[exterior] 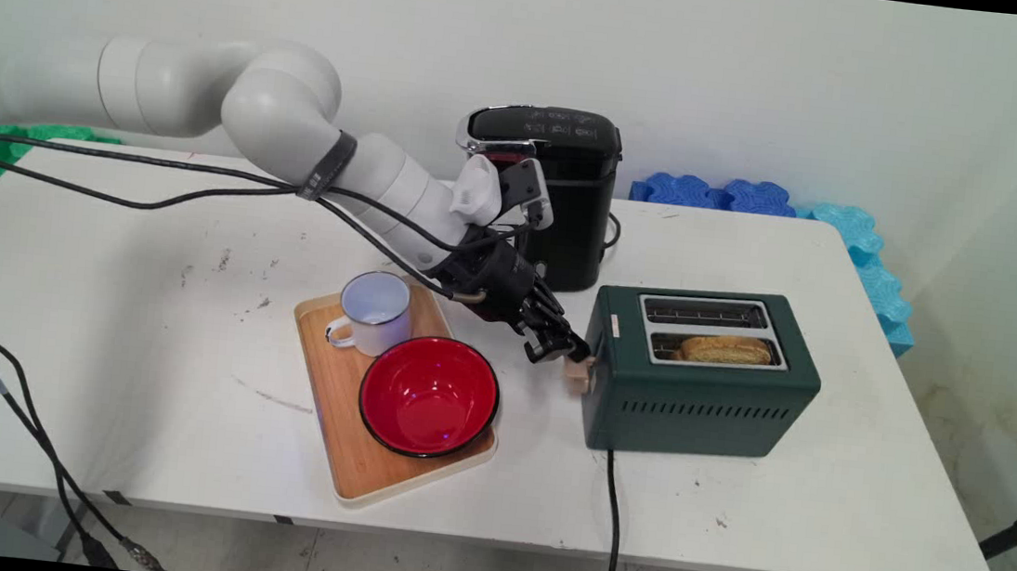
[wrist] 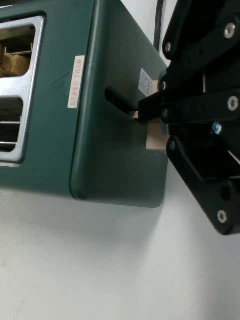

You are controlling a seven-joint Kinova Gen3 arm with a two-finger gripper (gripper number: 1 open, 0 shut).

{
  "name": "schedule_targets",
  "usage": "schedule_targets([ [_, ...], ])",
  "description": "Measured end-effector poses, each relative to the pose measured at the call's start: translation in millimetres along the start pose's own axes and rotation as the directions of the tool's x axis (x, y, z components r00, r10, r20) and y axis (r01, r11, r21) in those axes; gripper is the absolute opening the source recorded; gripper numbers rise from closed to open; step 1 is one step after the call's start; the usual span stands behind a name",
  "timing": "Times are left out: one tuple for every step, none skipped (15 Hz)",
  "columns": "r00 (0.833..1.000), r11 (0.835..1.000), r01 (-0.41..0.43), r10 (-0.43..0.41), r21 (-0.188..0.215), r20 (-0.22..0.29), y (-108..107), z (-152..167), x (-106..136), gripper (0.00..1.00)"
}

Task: Press the toaster switch

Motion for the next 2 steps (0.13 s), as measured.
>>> schedule_targets([
  [1.0, 1.0, 0.002, -0.002, 0.002, 0.0, 0.4, 0.0, -0.1, 0.0],
  [1.0, 1.0, 0.004, -0.004, 0.003, 0.001, 0.8, 0.0, -0.2, 0.0],
])
